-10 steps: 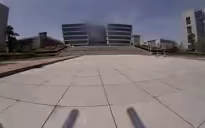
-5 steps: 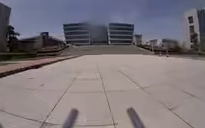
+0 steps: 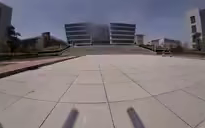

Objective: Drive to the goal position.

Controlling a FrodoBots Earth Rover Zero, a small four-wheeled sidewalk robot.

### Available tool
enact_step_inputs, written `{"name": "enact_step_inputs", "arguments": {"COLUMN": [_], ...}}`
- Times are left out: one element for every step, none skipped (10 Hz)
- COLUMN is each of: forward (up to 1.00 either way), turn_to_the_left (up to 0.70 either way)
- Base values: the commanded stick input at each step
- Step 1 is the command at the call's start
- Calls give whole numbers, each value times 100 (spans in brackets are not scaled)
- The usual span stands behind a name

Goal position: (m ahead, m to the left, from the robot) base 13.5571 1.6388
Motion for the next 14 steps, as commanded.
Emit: {"name": "enact_step_inputs", "arguments": {"forward": [70, 70, 70, 70, 70, 70, 70, 70, 70, 70, 70, 70, 70, 70], "turn_to_the_left": [0, 0, 0, 0, 0, 0, 0, -9, -34, -27, -20, -3, 0, 0]}}
